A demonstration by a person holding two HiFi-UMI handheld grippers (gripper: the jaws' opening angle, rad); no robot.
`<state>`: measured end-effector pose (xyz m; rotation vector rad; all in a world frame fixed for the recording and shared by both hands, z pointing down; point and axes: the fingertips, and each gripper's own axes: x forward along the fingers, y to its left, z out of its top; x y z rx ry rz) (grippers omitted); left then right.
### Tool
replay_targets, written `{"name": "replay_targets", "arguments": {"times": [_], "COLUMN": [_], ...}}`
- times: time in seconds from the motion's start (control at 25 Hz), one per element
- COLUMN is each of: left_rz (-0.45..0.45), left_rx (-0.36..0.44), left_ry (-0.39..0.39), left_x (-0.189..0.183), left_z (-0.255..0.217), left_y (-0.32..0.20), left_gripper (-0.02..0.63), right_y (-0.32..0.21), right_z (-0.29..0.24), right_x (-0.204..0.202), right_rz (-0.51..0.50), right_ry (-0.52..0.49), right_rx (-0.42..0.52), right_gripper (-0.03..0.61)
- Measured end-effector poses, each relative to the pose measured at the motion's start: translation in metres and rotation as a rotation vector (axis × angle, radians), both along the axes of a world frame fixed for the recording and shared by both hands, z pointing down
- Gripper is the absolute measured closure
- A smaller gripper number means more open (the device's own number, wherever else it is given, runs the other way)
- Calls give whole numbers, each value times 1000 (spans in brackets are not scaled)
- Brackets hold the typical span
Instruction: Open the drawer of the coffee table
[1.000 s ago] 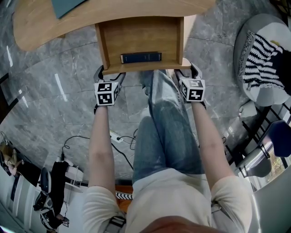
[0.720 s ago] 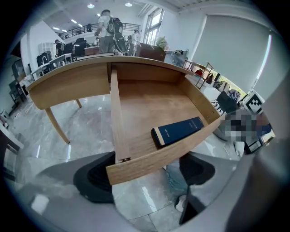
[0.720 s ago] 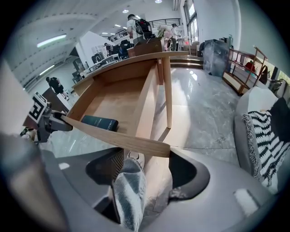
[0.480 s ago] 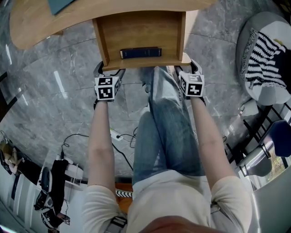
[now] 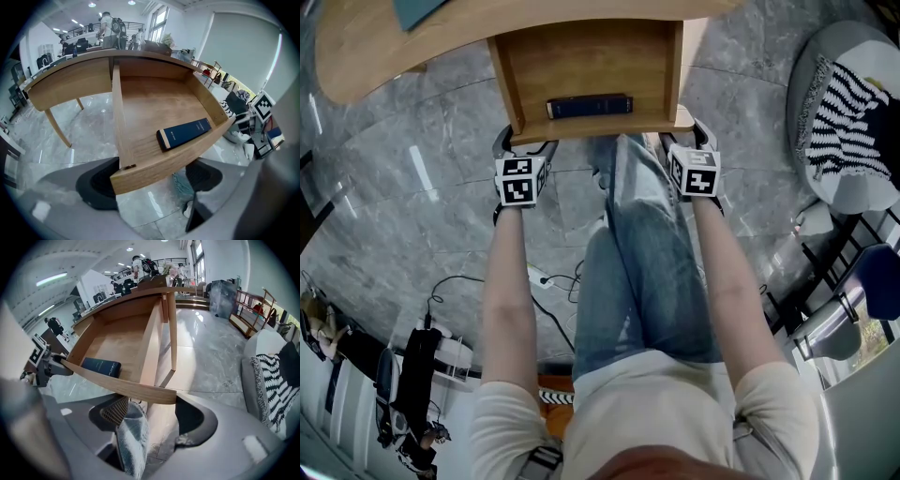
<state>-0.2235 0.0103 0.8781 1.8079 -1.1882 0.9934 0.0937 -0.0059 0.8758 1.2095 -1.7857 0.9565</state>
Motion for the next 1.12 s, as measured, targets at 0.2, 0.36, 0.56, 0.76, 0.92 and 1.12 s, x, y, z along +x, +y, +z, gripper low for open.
{"name": "replay_targets", "arguments": {"times": [0.2, 0.36, 0.56, 0.76, 0.92, 1.12], "left_rz": [1, -22, -57, -138, -166, -220], "left_rx": [-16, -39, -22, 31, 77, 157], "left_ry": [-15, -16, -5, 25, 42, 91], "left_x": [1, -3, -5, -11, -8, 6], "left_z": [-1, -8, -35, -77, -116, -175], "left_y": [1, 10, 13, 8, 7, 9], "left_gripper": [164, 164, 164, 164, 166, 255], "right_y": [2, 6, 10, 8, 7, 11], "right_z": [-2, -12, -37, -81, -120, -176], "right_x": [2, 0, -4, -19, -29, -36], "right_rz": [4, -6, -38, -17, -21, -11], "right_ry": [28, 48, 56, 8, -11, -64], "right_rx": [-21, -23, -5, 52, 89, 144], "right_gripper": [265, 265, 274, 285, 312, 370]}}
